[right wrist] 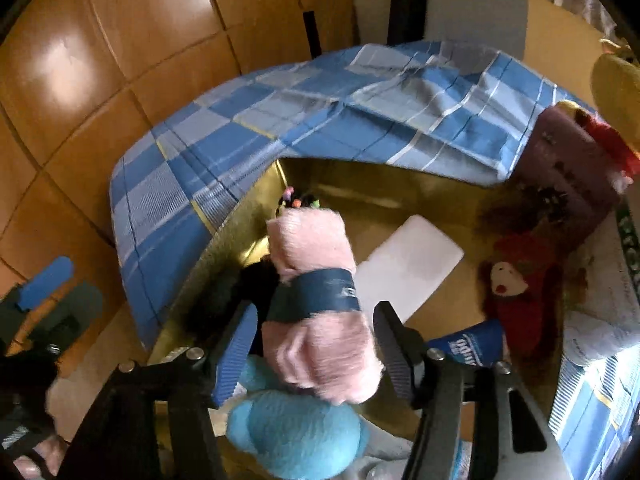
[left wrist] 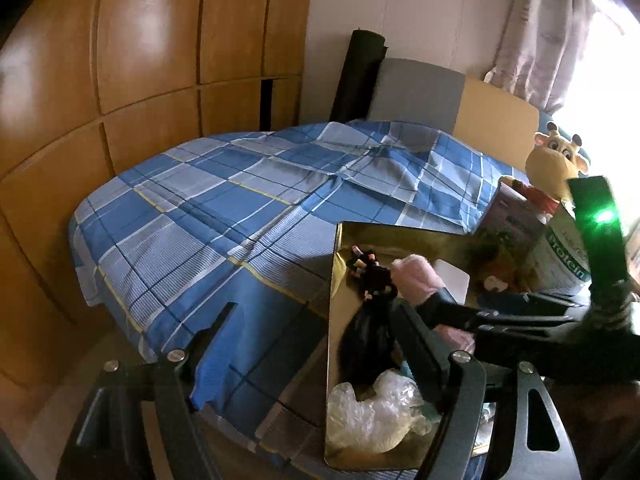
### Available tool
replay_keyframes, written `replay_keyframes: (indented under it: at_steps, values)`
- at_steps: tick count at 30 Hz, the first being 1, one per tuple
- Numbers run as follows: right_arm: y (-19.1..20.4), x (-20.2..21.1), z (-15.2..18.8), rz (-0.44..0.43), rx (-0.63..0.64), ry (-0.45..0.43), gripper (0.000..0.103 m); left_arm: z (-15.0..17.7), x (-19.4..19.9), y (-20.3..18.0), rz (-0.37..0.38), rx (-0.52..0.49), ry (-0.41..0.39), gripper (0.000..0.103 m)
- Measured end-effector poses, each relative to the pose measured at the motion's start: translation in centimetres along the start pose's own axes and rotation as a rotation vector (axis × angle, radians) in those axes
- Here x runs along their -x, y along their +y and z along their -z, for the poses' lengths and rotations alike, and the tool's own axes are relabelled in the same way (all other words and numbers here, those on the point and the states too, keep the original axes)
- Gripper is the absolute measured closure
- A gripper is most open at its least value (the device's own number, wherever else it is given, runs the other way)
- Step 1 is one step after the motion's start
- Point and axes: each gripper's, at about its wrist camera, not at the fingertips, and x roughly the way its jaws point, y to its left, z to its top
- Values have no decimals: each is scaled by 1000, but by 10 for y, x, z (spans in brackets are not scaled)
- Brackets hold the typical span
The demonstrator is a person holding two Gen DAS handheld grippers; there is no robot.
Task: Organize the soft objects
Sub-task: 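Carry the pink towel roll into the gold tray with the right gripper, then open the right gripper over the tray and move both grippers back to the bed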
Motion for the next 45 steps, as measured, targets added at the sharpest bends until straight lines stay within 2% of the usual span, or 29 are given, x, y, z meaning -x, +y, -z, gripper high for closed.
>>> replay_keyframes:
  at_steps: [7, 15, 20, 27, 33, 36, 41, 45]
  values:
    - [-8, 31, 6, 30, -14, -84, 42, 0, 7, -9, 20, -22, -14, 25]
    - [-39, 70, 25, 73, -58, -142, 42, -1, 13, -30, 58, -75, -21, 25]
    - [-78, 101, 41, 130, -116, -183, 42, 0, 15, -52, 92, -130, -21, 25]
    - [-151, 148, 70, 260, -242, -231, 42, 1, 19, -94, 154, -233, -25, 25]
    - [-230, 190, 109, 414, -396, -251, 42, 6, 23, -138, 231, -341, -19, 25]
    - [-276, 210, 136, 501, -513, -266, 42, 13, 24, -165, 284, -406, -3, 25]
    - [-353, 235, 198, 631, -797, -299, 42, 24, 25, -213, 377, -492, 32, 25]
    - [-389, 242, 256, 647, -1028, -339, 42, 34, 26, -249, 458, -545, 74, 25]
